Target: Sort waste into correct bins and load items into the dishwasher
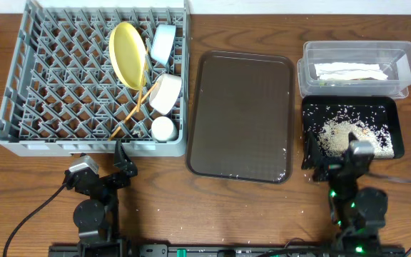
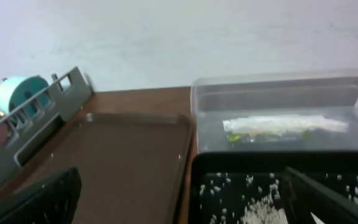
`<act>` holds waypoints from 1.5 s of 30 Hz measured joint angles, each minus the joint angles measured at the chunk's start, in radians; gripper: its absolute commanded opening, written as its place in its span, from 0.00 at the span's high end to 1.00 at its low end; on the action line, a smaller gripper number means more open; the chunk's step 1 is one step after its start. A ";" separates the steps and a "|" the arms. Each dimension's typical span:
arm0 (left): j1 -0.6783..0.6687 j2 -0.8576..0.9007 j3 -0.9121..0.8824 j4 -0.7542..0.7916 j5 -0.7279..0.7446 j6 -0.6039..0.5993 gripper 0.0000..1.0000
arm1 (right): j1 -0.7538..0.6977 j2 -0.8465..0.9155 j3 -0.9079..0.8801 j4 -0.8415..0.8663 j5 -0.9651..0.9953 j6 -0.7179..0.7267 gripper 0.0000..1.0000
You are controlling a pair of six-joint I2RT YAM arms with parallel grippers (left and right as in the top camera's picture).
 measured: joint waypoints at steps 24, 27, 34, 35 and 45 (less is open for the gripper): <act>0.000 0.000 0.000 0.000 0.000 0.000 0.02 | 0.001 -0.295 -0.085 -0.188 0.019 0.035 0.01; 0.000 0.000 0.000 0.000 0.000 0.000 0.02 | 0.001 -0.295 -0.085 -0.188 0.019 0.038 0.01; 0.000 0.000 0.000 0.000 0.000 0.000 0.02 | 0.001 -0.295 -0.085 -0.188 0.022 0.038 0.01; 0.000 0.000 0.000 0.000 0.000 0.000 0.02 | 0.001 -0.295 -0.085 -0.188 0.023 0.038 0.01; 0.000 0.000 0.000 0.000 0.000 0.000 0.02 | 0.001 -0.295 -0.085 -0.188 0.026 0.039 0.01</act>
